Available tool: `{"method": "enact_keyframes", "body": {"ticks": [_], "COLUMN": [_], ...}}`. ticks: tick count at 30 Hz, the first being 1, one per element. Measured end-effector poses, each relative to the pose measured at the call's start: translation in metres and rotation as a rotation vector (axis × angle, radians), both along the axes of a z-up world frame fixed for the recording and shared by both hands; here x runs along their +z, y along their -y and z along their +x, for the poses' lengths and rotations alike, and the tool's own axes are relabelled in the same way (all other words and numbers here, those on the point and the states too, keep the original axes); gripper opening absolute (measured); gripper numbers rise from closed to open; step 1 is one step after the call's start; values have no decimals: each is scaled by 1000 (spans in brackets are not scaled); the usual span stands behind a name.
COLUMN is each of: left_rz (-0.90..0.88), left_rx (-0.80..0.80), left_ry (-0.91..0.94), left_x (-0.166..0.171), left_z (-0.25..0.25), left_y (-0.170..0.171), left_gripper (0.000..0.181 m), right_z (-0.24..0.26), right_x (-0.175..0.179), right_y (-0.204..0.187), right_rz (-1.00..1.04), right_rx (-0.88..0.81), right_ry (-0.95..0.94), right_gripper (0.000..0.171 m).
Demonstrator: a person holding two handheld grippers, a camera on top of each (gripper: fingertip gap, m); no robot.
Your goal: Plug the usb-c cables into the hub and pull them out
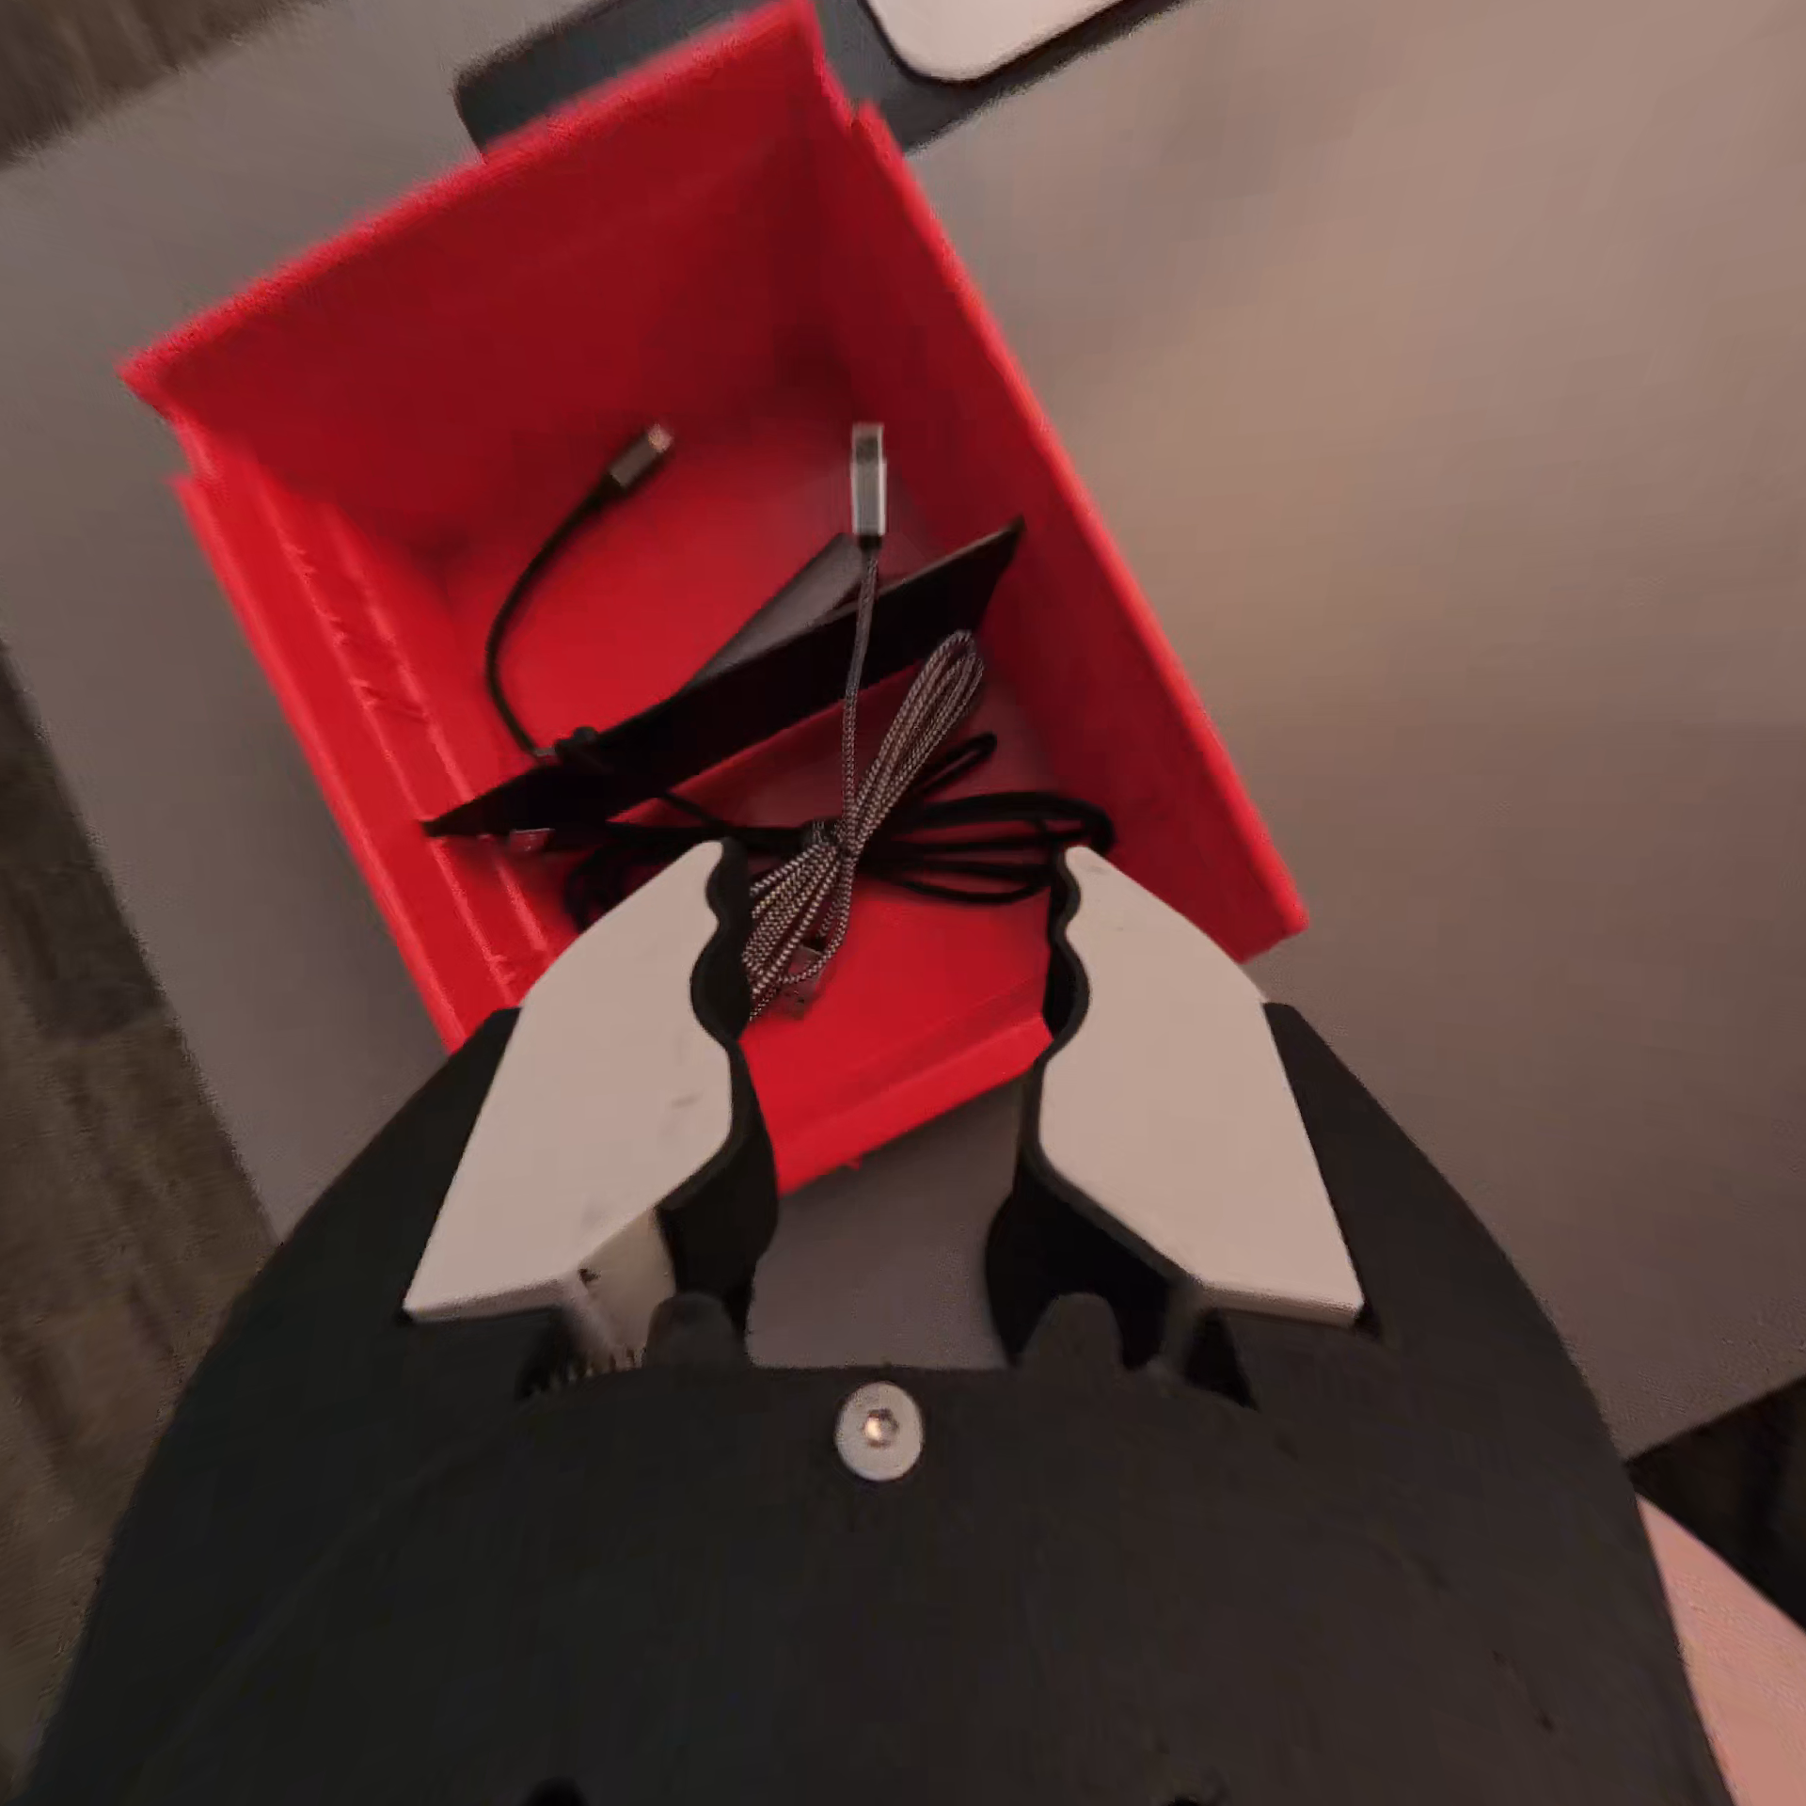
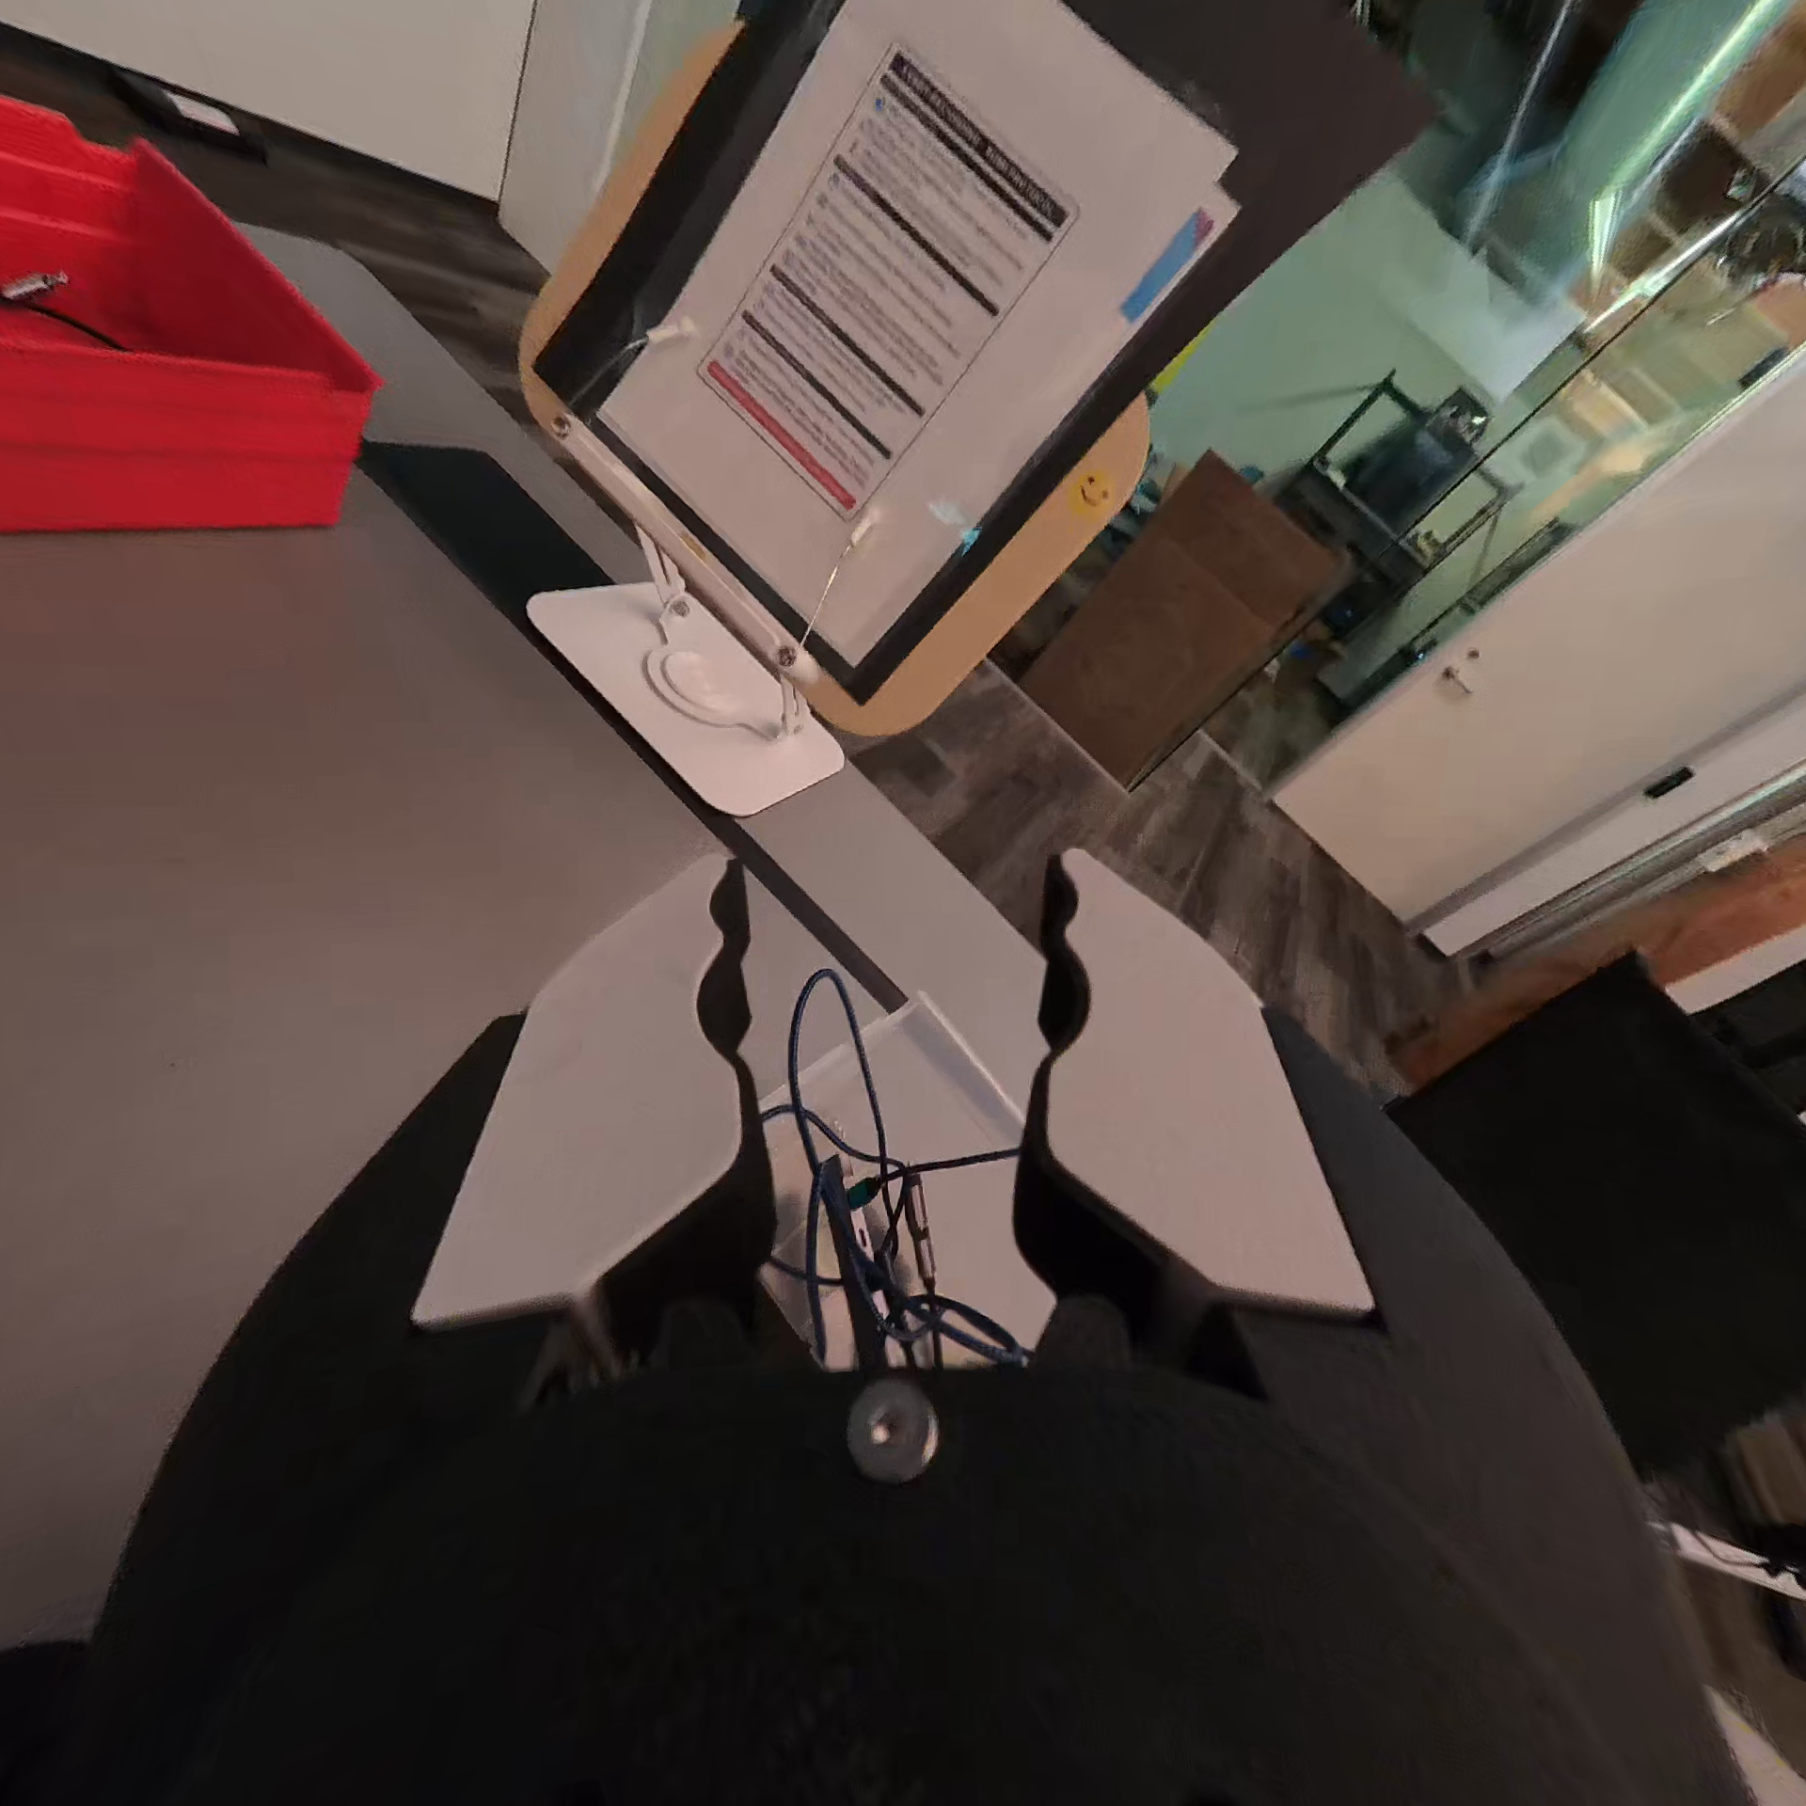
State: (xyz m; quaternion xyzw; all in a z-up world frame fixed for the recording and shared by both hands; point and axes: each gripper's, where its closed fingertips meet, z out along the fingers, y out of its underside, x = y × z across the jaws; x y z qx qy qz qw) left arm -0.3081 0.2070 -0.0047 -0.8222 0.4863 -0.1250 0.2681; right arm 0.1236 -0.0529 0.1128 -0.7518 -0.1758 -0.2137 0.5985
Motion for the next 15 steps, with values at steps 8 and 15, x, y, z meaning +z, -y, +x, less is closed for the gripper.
{"method": "enact_keyframes", "body": {"ticks": [8,15], "left_rz": [-133,-196], "left_rx": [-212,-174], "left_ry": [-169,-289], "left_x": [-95,-134], "left_z": [4,-2], "left_y": [-26,-39], "left_gripper": [68,61], "right_z": [6,11], "right_x": [-14,-14], "right_y": [-4,-4], "right_rz": [-50,-40], "right_rx": [-5,-1], "right_ry": [-6,-18], "right_gripper": [58,55]}}
